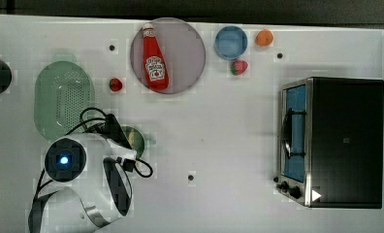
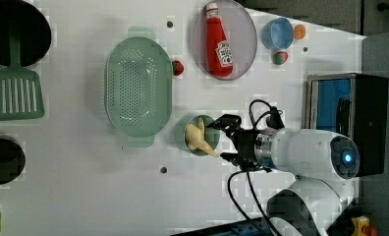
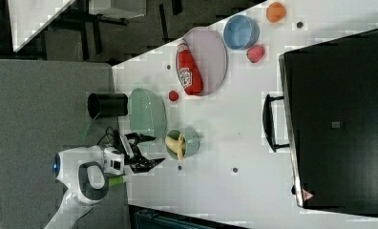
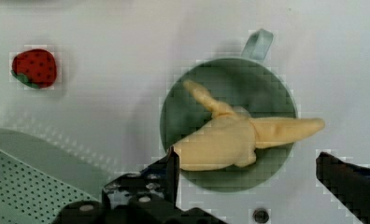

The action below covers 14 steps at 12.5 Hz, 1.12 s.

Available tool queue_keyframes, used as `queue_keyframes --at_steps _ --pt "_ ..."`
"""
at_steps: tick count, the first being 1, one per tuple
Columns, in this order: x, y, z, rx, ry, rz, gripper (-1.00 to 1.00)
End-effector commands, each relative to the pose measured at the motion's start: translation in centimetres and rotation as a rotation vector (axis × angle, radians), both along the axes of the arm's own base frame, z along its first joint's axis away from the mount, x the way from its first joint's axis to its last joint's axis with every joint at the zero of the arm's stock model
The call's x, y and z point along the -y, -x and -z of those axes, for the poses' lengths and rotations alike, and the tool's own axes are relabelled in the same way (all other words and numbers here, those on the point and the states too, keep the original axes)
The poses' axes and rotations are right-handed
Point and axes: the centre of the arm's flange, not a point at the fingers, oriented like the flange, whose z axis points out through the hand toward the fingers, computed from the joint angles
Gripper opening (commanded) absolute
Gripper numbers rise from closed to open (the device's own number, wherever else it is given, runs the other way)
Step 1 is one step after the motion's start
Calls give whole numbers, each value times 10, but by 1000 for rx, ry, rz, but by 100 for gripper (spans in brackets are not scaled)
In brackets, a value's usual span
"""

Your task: Pick Banana and place it in mug.

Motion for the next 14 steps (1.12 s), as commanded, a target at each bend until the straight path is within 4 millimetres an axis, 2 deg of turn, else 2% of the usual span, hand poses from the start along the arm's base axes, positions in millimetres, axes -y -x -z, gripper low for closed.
queue_keyframes --at_steps 1,3,5,7,9,10,12,14 --pt "16 -27 -79 99 -2 42 100" --pt "47 -40 -131 94 31 -58 100" --pt "91 -48 -190 82 47 -66 100" --pt "137 -44 -243 48 50 -86 100" --pt "180 -38 -285 53 37 -88 100" --pt "211 -32 -304 52 25 -99 100" --pt "242 -26 -313 57 11 -153 100" --pt "265 -23 -313 50 2 -136 100"
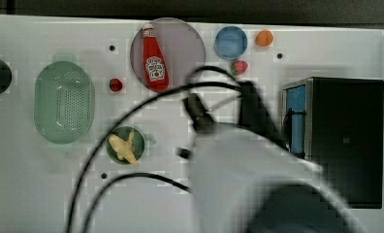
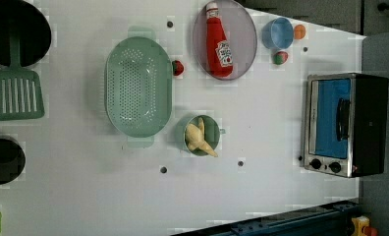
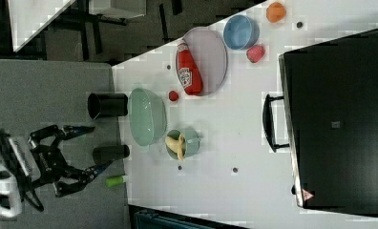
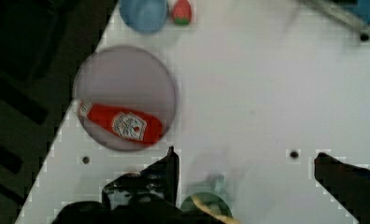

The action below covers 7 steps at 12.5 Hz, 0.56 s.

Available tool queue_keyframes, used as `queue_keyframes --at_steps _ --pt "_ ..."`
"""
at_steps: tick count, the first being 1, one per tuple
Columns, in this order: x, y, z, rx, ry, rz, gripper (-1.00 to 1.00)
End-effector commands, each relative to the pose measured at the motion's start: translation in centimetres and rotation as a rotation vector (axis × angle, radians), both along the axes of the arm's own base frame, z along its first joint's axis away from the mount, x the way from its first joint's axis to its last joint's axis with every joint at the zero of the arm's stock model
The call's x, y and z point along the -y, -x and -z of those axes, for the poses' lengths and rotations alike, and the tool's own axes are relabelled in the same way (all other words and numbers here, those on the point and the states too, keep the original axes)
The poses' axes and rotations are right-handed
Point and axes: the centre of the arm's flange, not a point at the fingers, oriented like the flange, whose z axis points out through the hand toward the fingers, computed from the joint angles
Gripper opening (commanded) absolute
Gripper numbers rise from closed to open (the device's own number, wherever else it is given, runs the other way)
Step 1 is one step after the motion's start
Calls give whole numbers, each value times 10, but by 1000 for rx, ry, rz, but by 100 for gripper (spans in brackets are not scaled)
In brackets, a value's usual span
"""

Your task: Pick Banana and place it in mug.

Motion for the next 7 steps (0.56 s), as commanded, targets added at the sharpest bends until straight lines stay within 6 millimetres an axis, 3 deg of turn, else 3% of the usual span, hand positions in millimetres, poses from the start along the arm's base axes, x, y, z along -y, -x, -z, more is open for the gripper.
queue_keyframes --at_steps 1,7 --pt "0 -10 50 -134 36 -138 100" --pt "-7 -12 53 -155 96 -157 100"
